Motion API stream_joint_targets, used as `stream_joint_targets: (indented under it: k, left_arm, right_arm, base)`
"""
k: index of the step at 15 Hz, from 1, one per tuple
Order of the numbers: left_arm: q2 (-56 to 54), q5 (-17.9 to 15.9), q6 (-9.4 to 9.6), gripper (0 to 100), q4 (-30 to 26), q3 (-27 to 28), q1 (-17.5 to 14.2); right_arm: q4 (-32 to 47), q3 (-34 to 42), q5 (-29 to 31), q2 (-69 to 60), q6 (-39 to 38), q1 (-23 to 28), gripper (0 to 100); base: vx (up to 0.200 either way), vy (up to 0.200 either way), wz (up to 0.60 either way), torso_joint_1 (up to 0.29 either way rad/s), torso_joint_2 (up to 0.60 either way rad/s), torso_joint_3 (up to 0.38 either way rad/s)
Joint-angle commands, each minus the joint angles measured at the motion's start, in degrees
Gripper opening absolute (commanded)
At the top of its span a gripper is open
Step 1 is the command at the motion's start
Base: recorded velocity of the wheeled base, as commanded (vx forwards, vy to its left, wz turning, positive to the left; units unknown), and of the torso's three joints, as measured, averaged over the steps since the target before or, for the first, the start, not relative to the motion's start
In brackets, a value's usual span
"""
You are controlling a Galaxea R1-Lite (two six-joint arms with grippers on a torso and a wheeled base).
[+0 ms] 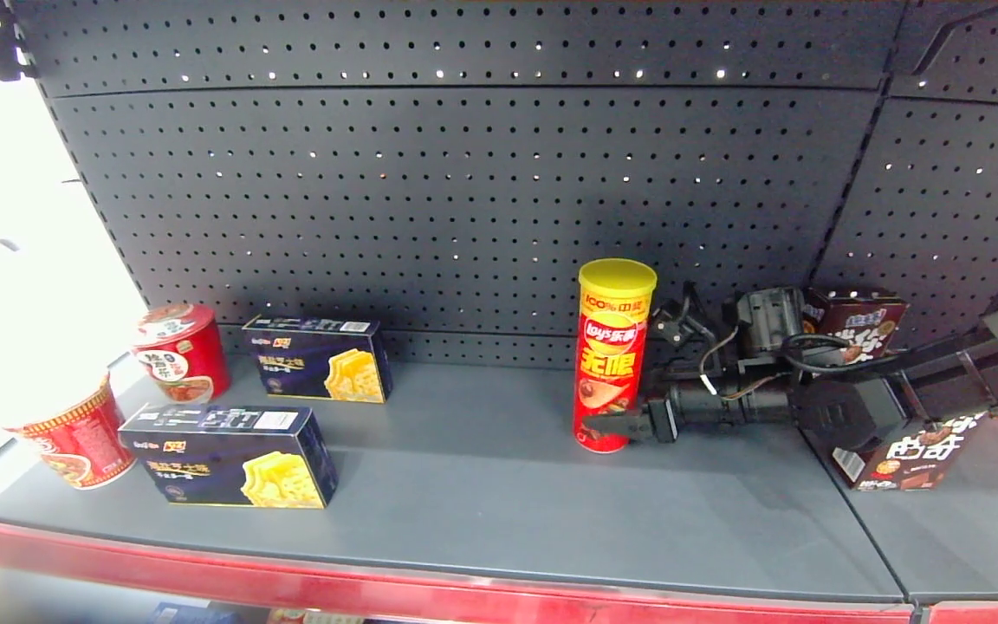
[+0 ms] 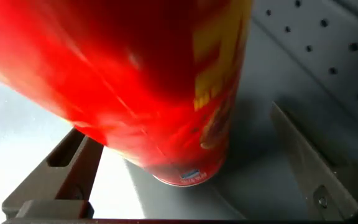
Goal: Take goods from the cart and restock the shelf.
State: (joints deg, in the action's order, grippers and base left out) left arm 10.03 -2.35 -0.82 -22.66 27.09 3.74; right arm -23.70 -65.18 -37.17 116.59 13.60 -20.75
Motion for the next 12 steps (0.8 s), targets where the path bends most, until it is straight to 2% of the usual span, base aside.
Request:
stream_joint_targets:
  k: [1, 8, 12]
  left_arm:
    - [-0.36, 0.07, -0.24, 0, -0.01, -0.02, -0.05]
    - [-2.03, 0.07, -0.50, 0, -3.00, -0.11, -0.05]
    - [-2.56, 0.07, -0.50, 0, -2.91, -1.25, -0.05]
  right_arm:
    - [-0.03, 0.06, -0.01, 0.39, 0.02, -0.35, 100]
    - [-0.47, 0.32, 0.52, 0.66, 0.11, 0.53, 100]
    - [-1.26, 0.32, 0.43, 0.48, 0.11, 1.24, 100]
  base:
    - [0.000, 0.000, 0.00, 0.000, 0.00, 0.000]
    - [0.000, 0.000, 0.00, 0.000, 0.00, 0.000]
    - [0.000, 0.000, 0.00, 0.000, 0.00, 0.000]
